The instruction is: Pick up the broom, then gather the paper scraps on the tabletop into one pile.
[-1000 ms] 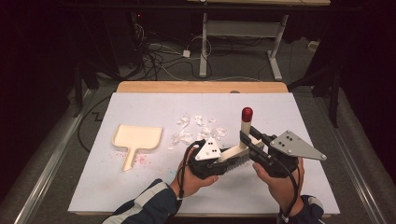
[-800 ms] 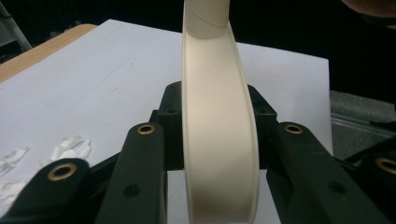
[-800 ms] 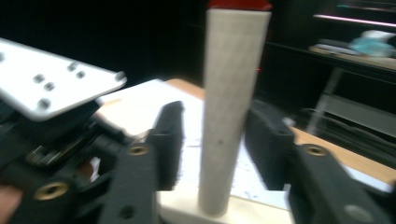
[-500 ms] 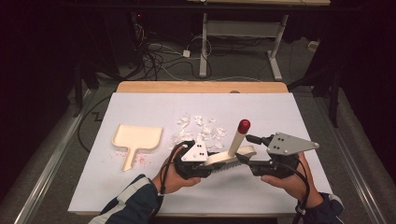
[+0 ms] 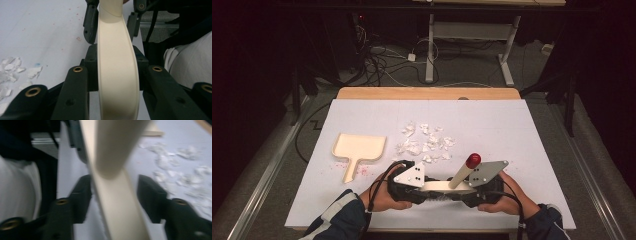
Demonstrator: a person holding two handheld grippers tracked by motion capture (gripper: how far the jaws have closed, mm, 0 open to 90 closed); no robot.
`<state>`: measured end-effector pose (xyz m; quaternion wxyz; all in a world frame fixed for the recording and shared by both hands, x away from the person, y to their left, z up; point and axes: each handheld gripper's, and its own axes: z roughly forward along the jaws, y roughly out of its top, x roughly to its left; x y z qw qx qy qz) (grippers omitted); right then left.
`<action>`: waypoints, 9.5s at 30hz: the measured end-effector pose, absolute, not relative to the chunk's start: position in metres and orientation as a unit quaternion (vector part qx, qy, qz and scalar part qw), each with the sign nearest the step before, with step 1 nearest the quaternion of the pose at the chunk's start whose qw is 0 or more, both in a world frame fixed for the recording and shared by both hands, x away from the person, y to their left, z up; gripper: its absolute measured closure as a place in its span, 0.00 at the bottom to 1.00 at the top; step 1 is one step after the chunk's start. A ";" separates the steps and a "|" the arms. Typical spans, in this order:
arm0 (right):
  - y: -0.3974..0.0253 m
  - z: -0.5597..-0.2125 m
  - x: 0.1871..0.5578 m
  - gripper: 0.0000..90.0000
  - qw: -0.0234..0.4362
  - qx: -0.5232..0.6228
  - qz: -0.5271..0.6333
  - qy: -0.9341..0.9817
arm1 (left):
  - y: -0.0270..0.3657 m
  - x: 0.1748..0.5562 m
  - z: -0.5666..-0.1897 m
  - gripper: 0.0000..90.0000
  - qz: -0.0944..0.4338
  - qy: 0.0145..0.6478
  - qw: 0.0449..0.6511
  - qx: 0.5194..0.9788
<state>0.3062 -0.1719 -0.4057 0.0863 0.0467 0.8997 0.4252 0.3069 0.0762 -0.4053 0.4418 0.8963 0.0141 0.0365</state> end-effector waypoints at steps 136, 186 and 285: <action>-0.089 -0.401 0.413 0.75 0.134 0.329 0.506 0.786 | 0.237 0.264 -0.457 0.21 0.280 0.315 0.338 0.842; -0.075 -0.425 0.380 0.75 0.042 0.408 0.505 0.759 | 0.231 0.263 -0.461 0.21 0.260 0.307 0.323 0.857; -0.192 -0.388 0.397 0.75 0.248 0.424 0.424 0.761 | 0.217 0.265 -0.471 0.21 0.234 0.280 0.288 0.885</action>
